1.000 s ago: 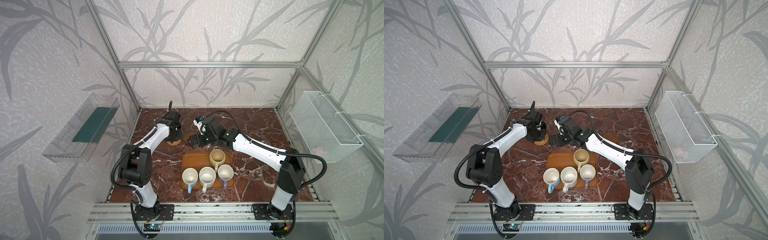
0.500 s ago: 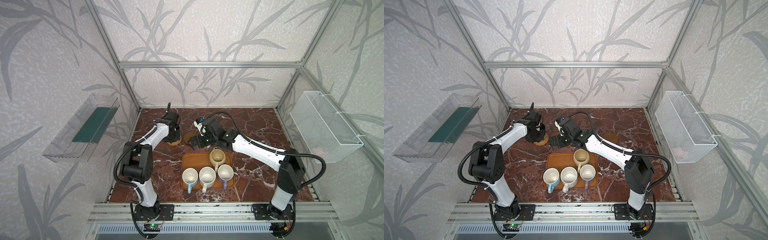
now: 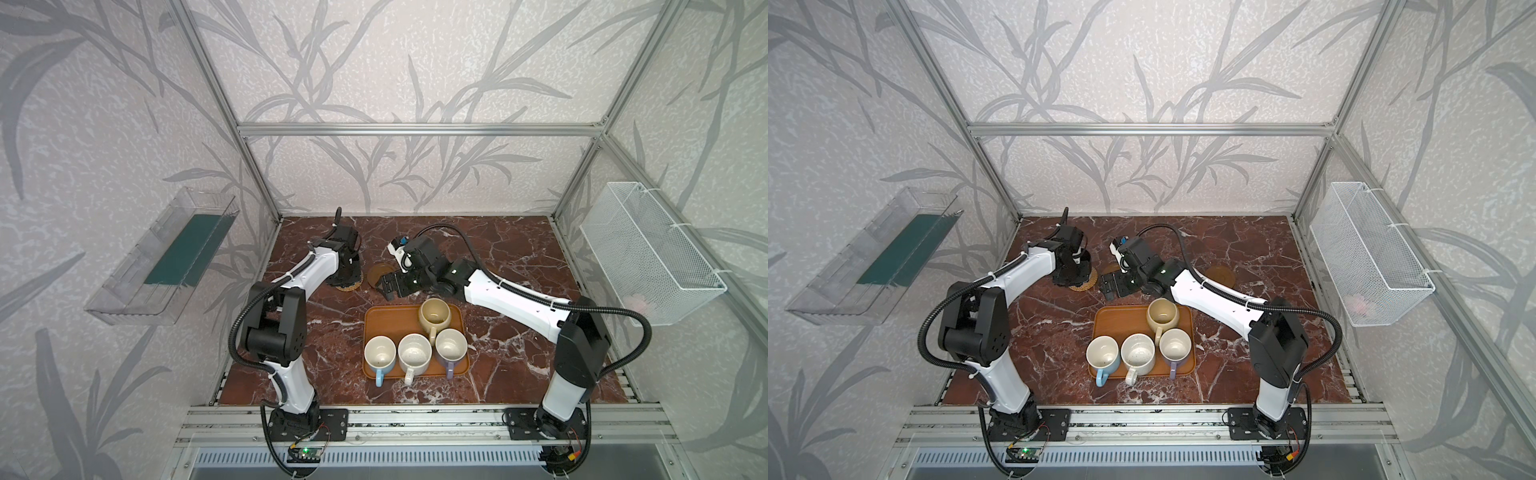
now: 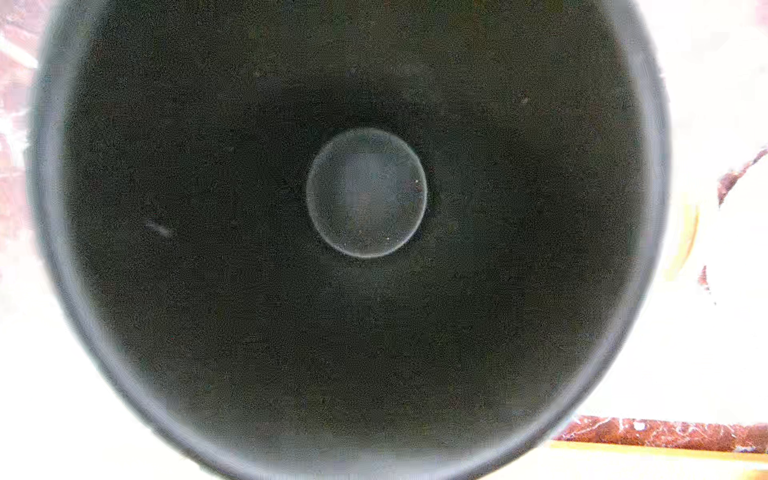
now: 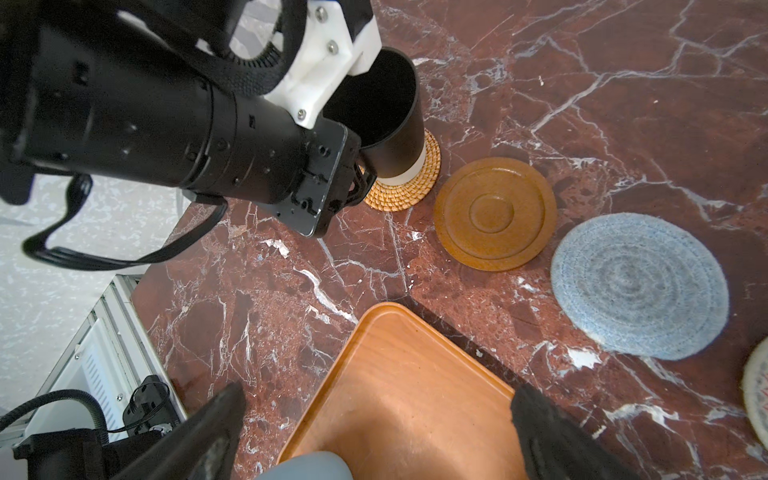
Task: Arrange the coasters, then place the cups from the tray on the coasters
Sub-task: 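Lower the black mug onto the rattan coaster, open and raise the left gripper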
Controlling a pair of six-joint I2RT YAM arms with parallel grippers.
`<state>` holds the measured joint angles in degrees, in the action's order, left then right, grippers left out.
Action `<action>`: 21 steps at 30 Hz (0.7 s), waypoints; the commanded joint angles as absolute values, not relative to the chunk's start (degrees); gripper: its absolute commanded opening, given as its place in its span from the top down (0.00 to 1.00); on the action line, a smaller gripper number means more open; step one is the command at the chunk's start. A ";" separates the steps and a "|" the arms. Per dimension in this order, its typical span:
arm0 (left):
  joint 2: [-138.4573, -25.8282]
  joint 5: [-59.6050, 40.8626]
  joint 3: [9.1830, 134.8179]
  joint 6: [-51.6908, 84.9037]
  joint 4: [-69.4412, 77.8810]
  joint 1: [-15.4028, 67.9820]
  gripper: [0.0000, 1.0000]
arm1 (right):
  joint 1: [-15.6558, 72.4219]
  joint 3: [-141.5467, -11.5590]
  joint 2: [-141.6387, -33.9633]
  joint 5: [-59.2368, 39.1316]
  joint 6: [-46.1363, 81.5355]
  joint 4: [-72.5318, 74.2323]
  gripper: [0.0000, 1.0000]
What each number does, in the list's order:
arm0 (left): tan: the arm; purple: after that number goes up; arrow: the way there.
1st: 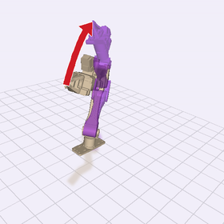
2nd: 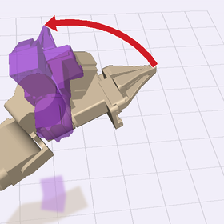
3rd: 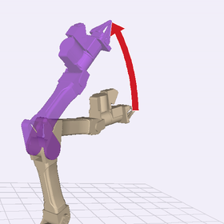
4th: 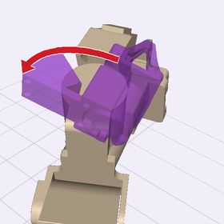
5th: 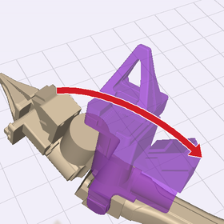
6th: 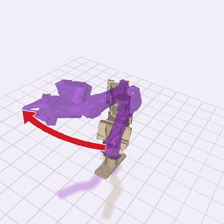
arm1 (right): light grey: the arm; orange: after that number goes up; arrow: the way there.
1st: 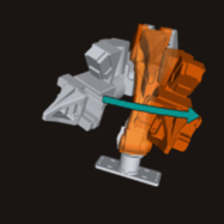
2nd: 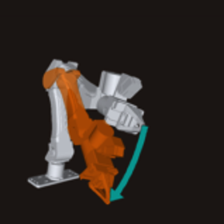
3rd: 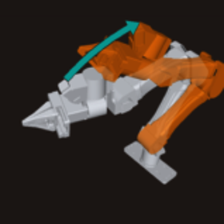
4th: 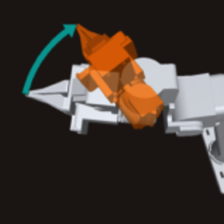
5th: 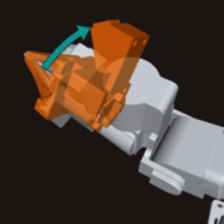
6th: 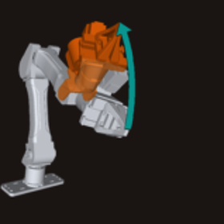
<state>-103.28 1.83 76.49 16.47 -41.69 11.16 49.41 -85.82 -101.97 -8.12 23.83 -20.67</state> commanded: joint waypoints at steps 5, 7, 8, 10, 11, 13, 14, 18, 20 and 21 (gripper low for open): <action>-104.37 3.31 77.91 16.96 -42.84 10.78 1.00 | 49.75 -85.34 -101.78 -8.79 23.82 -19.82 0.01; -104.66 3.34 78.13 17.01 -43.20 10.74 1.00 | 49.70 -85.26 -101.73 -8.96 23.87 -19.84 0.01; -104.58 3.53 78.13 17.03 -43.30 10.79 1.00 | 49.75 -85.25 -101.69 -8.96 23.85 -19.85 0.01; -104.42 3.84 77.92 17.11 -43.32 10.79 1.00 | 49.75 -85.08 -101.53 -8.79 23.83 -19.86 0.01; -104.33 3.93 77.91 17.14 -43.35 10.73 1.00 | 49.75 -85.08 -101.52 -8.70 23.75 -19.85 0.01; -104.08 4.48 78.04 17.27 -43.64 10.75 1.00 | 49.72 -84.99 -101.43 -8.70 23.73 -19.90 0.01; -104.02 4.73 78.04 17.31 -43.75 10.72 1.00 | 49.71 -84.99 -101.42 -8.66 23.78 -19.91 0.01; -104.04 5.23 78.44 17.67 -44.43 10.73 0.96 | 49.70 -84.99 -101.56 -8.79 23.82 -19.84 0.01; -103.84 5.40 78.47 17.78 -44.51 10.79 0.93 | 49.70 -84.99 -101.73 -8.79 23.78 -19.86 0.01; -103.80 5.43 78.57 17.81 -44.57 10.72 0.91 | 49.72 -84.99 -101.69 -8.79 23.76 -19.88 0.01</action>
<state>-103.42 2.98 76.71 17.12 -42.41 10.96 49.41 -85.30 -101.97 -8.23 23.83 -20.71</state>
